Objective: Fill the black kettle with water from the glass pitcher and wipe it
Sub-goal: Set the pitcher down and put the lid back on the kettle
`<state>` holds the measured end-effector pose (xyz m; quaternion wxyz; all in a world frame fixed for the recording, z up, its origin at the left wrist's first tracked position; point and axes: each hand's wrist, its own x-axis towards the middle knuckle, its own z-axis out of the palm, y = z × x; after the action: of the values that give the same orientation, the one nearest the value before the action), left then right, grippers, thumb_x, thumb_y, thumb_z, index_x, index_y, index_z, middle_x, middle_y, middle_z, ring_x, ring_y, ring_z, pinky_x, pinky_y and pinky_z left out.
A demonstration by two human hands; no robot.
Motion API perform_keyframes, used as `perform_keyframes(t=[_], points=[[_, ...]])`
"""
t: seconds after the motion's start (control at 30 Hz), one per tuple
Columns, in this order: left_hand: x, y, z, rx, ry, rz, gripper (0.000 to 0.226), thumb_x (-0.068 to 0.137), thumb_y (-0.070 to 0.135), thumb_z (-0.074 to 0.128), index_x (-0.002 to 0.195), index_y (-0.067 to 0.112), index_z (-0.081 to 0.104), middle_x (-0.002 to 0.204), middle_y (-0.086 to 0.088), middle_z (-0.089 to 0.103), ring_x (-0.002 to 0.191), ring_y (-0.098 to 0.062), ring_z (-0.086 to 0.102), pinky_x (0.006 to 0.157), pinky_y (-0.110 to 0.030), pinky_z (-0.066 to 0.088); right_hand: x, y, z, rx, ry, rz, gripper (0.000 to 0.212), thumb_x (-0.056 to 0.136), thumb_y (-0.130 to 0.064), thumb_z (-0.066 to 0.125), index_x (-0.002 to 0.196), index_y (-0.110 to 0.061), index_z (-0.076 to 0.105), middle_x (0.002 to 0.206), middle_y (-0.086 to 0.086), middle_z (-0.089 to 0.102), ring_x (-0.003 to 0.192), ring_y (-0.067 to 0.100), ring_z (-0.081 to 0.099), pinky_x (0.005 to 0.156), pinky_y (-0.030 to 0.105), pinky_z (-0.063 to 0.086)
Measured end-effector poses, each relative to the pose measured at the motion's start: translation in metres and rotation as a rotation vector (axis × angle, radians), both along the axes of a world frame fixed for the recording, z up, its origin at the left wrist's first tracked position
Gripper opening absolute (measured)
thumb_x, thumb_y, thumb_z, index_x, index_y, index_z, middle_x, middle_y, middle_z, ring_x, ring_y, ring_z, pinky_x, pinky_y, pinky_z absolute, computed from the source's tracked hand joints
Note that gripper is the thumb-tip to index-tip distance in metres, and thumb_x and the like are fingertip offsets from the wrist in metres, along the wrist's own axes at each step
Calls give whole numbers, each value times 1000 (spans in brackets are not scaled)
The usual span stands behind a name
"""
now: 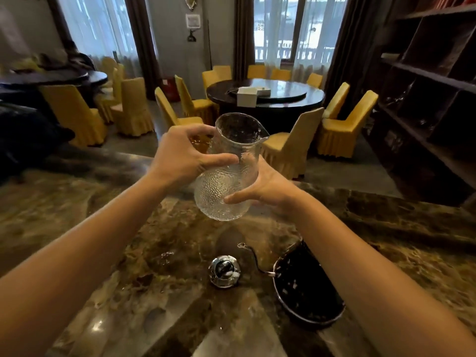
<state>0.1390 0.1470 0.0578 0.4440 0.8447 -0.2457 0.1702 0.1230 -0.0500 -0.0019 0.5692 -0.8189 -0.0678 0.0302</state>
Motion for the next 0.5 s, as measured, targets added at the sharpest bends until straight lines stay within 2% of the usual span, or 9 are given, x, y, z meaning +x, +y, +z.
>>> perform_keyframes(t=[0.07,0.13,0.2,0.23,0.33,0.5], points=[[13,6,-13,-64,41,16,81,44,71,83,110,25,74,100,10,75,93,-7,70,87,-41,58,11,2,0,-35,43,15,110,51,-25,97,140,-32,33,133,-6,54,121,16,56,96,44,54],[29,12,-27,-127,92,29,80,44,70,86,110,25,74,99,8,76,93,-8,72,86,-41,59,21,5,0,-61,90,25,110,57,-17,94,143,-31,28,134,-4,50,121,20,54,85,40,58],[45,17,-41,-171,145,39,83,44,70,86,112,25,73,102,7,76,95,-11,72,86,-41,60,32,12,-4,-91,153,8,112,59,-15,93,144,-37,23,135,-3,47,119,25,54,72,38,61],[52,19,-48,-181,170,51,84,44,69,86,114,24,73,103,6,76,95,-11,72,86,-41,60,38,16,-8,-112,179,-12,112,59,-14,93,143,-40,22,135,-2,47,118,27,53,70,41,62],[72,22,-74,-192,221,104,80,48,63,87,115,22,73,101,5,75,92,-10,71,83,-40,61,56,28,-23,-157,228,-87,110,59,-16,93,140,-44,24,139,2,46,124,33,50,78,53,60],[98,21,-113,-234,306,136,81,43,66,89,111,24,75,94,7,76,86,-9,72,81,-38,61,78,40,-44,-215,313,-176,119,65,-20,91,151,-40,11,155,5,31,133,36,43,84,57,58]])
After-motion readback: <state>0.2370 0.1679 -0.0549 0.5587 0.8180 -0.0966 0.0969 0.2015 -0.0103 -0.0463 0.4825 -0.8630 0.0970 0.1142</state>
